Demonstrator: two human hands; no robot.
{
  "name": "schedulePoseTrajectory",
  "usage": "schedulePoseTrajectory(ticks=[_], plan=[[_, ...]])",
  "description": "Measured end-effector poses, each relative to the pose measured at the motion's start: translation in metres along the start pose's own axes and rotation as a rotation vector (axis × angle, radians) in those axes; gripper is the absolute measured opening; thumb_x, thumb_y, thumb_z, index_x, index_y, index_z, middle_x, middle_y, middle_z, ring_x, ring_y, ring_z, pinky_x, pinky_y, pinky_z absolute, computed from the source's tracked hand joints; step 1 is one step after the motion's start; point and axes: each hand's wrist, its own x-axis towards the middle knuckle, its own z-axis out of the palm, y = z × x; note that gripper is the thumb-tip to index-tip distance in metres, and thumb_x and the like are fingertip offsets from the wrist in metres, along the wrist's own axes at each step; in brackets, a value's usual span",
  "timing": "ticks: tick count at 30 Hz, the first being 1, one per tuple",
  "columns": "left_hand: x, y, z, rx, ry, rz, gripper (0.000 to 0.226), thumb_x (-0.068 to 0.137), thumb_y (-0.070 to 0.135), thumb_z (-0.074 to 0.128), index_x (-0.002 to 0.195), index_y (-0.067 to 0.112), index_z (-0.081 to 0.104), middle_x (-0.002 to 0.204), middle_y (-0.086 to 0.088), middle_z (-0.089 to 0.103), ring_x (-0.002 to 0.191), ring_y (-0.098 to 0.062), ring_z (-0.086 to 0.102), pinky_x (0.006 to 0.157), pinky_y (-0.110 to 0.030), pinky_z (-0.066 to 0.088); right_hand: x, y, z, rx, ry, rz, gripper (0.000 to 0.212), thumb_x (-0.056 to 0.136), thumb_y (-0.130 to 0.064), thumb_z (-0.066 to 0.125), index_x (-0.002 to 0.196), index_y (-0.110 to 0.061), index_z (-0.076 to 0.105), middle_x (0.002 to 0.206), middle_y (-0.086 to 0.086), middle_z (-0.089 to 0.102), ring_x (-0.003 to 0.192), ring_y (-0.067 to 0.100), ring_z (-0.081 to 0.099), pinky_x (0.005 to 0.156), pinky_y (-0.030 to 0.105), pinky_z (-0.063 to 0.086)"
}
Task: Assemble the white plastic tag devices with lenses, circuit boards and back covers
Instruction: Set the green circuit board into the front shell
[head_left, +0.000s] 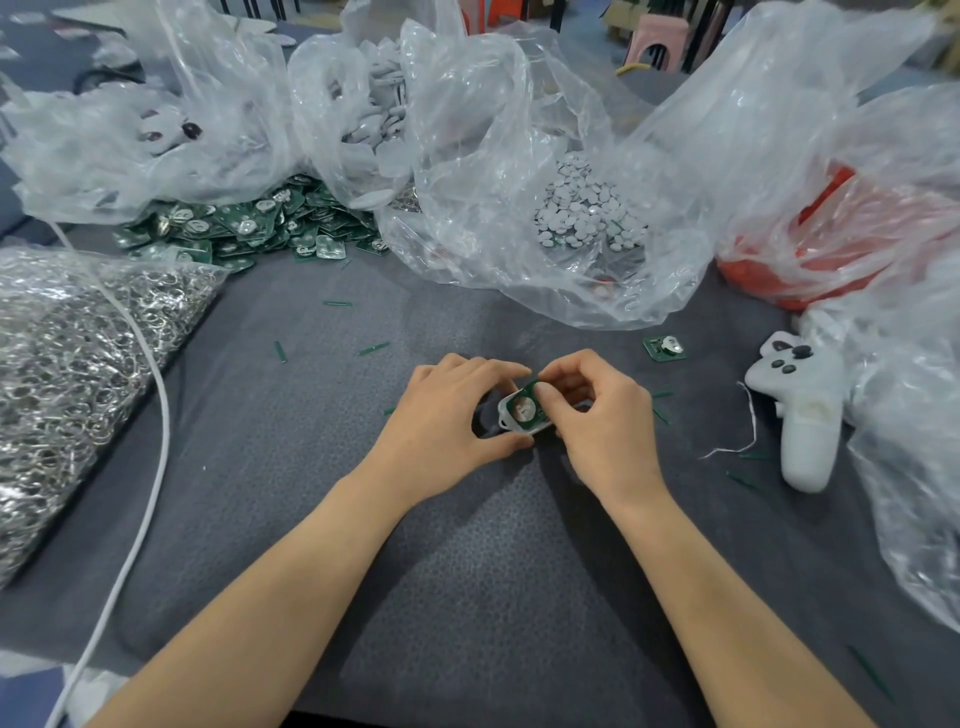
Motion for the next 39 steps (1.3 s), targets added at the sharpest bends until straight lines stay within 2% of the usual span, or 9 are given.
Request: schedulePoseTrajectory(ticks=[4, 7, 20, 27, 33, 39], plan=[[0.0009, 0.0000, 0.0017, -0.016, 0.014, -0.011, 0.039, 0.074, 0.048, 0.074, 0.102, 0.029, 0.055, 0.092, 0.021, 0.055, 0.090, -0.005, 0.046, 0.086, -0.031, 0.033, 0.0006, -0.0007, -0.0008, -0.009, -0.004, 0.004, 0.011, 0.081, -0.004, 0.070, 0.081, -0.014, 0.066, 0.071, -0.007, 0.065, 0.072, 0.005, 0.060, 0.063, 0.009, 0.045], [0.0008, -0.0002, 0.0016, -0.010, 0.018, -0.009, 0.036, 0.073, 0.048, 0.074, 0.095, 0.026, 0.057, 0.091, 0.016, 0.058, 0.089, -0.007, 0.047, 0.085, -0.031, 0.034, 0.0018, -0.0013, -0.0010, -0.010, -0.004, 0.014, 0.011, 0.081, -0.004, 0.070, 0.080, -0.014, 0.065, 0.070, -0.007, 0.065, 0.071, 0.005, 0.059, 0.062, 0.010, 0.045], [0.0000, 0.0030, -0.0002, -0.014, 0.017, -0.029, 0.038, 0.073, 0.046, 0.076, 0.099, 0.026, 0.056, 0.092, 0.013, 0.059, 0.091, -0.010, 0.049, 0.087, -0.034, 0.036, 0.0004, -0.0013, -0.0001, 0.000, -0.010, 0.006, 0.013, 0.080, -0.003, 0.070, 0.078, -0.015, 0.064, 0.069, -0.005, 0.064, 0.065, 0.003, 0.056, 0.060, 0.010, 0.044], [-0.0006, 0.0031, -0.0011, -0.009, 0.016, -0.016, 0.036, 0.075, 0.046, 0.075, 0.098, 0.024, 0.058, 0.093, 0.014, 0.060, 0.091, -0.010, 0.049, 0.088, -0.034, 0.037, -0.0003, -0.0017, 0.0019, -0.015, 0.029, -0.004, 0.011, 0.081, -0.003, 0.069, 0.079, -0.012, 0.064, 0.070, -0.004, 0.064, 0.070, 0.007, 0.058, 0.060, 0.010, 0.043], [-0.0008, 0.0039, -0.0006, 0.011, 0.023, -0.010, 0.035, 0.075, 0.045, 0.075, 0.098, 0.024, 0.060, 0.092, 0.013, 0.059, 0.090, -0.010, 0.048, 0.086, -0.034, 0.036, 0.0011, -0.0012, 0.0016, -0.010, 0.038, 0.010, 0.014, 0.081, -0.003, 0.068, 0.077, -0.015, 0.063, 0.068, -0.006, 0.063, 0.065, 0.000, 0.056, 0.059, 0.007, 0.042], [-0.0004, 0.0045, -0.0013, 0.034, 0.010, 0.008, 0.032, 0.076, 0.046, 0.074, 0.094, 0.023, 0.061, 0.097, 0.010, 0.062, 0.094, -0.013, 0.050, 0.086, -0.036, 0.038, 0.0012, -0.0011, 0.0015, -0.013, 0.030, 0.014, 0.015, 0.081, -0.002, 0.068, 0.077, -0.015, 0.062, 0.068, -0.004, 0.063, 0.065, 0.001, 0.055, 0.059, 0.008, 0.042]])
